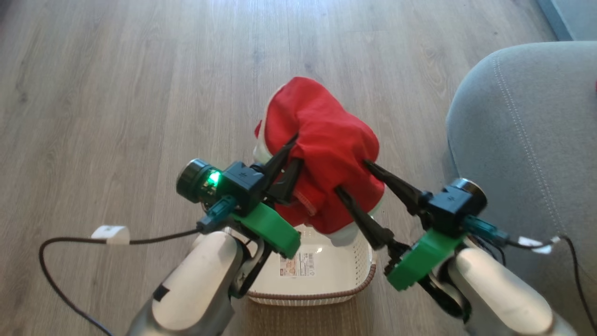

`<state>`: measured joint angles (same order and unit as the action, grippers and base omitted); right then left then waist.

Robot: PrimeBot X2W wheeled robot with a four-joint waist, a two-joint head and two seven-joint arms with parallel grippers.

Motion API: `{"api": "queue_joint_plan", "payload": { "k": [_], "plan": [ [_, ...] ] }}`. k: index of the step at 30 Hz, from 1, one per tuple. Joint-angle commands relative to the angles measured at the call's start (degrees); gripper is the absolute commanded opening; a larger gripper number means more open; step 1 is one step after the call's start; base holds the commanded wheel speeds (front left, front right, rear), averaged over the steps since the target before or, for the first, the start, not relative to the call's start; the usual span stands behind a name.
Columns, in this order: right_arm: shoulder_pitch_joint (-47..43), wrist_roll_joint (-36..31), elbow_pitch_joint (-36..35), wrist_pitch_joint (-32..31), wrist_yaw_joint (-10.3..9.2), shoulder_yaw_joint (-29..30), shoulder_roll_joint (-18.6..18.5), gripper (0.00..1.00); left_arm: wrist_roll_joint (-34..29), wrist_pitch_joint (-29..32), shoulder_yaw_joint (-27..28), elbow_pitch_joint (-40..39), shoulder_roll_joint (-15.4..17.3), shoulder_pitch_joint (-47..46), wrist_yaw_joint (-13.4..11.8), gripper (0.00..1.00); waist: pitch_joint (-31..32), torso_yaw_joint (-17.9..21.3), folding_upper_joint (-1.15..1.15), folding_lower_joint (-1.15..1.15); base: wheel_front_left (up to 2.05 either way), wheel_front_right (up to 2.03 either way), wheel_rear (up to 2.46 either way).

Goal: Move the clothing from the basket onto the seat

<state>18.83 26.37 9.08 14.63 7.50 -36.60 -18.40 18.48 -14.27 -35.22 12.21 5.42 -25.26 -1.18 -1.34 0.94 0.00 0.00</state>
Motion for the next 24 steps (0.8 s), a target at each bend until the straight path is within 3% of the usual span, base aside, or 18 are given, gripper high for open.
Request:
{"api": "queue_joint_plan", "payload": {
  "k": [1, 12, 13, 14, 15, 16, 24],
  "plan": [
    [3.2, -0.3, -0.3, 0.4, -0.01, -1.7, -0.1, 1.0, 0.0, -0.7, 1.5, -2.3, -0.3, -3.3, 0.4, 0.0, -0.2, -0.4, 0.0, 0.0, 0.0, 0.0, 0.0],
    [14.2, -0.9, 13.6, 0.4, -0.01, -9.1, 6.7, 1.0, 0.4, -0.7, -2.3, -1.3, -1.7, -3.9, 2.3, 0.0, -0.8, -3.6, 0.0, 0.0, 0.0, 0.0, 0.0],
    [14.9, -0.7, 14.1, 0.4, -0.01, -9.3, 7.3, 0.71, 0.5, -0.7, -2.5, -1.1, -1.8, -3.9, 2.4, 0.0, -0.8, -3.9, 0.0, 0.0, 0.0, 0.0, 0.0],
    [15.4, -0.6, 14.4, 0.4, -0.01, -9.2, 7.7, 0.34, 0.5, -0.7, -2.7, -1.0, -1.9, -3.9, 2.4, 0.0, -0.9, -4.2, 0.0, 0.0, 0.0, 0.0, 0.0],
    [15.4, -0.6, 14.4, 0.4, -0.01, -9.2, 7.7, 0.34, 0.5, -0.7, -2.7, -1.0, -1.9, -3.9, 2.4, 0.0, -0.9, -4.2, 0.0, 0.0, 0.0, 0.0, 0.0],
    [15.7, -0.2, 14.6, 0.4, -0.01, -8.5, 8.3, 0.0, 0.7, -0.7, -2.8, -0.7, -2.0, -3.7, 2.4, 0.0, -0.9, -4.7, 0.0, 0.0, 0.0, 0.0, 0.0],
    [13.8, 0.0, 13.5, 0.4, -0.01, -5.2, 7.4, 0.0, 0.4, -0.7, -1.5, -0.7, -2.2, -3.3, 2.0, 0.02, -1.6, -4.6, 0.0, 0.0, 0.0, 0.0, 0.0]
  ]
}}
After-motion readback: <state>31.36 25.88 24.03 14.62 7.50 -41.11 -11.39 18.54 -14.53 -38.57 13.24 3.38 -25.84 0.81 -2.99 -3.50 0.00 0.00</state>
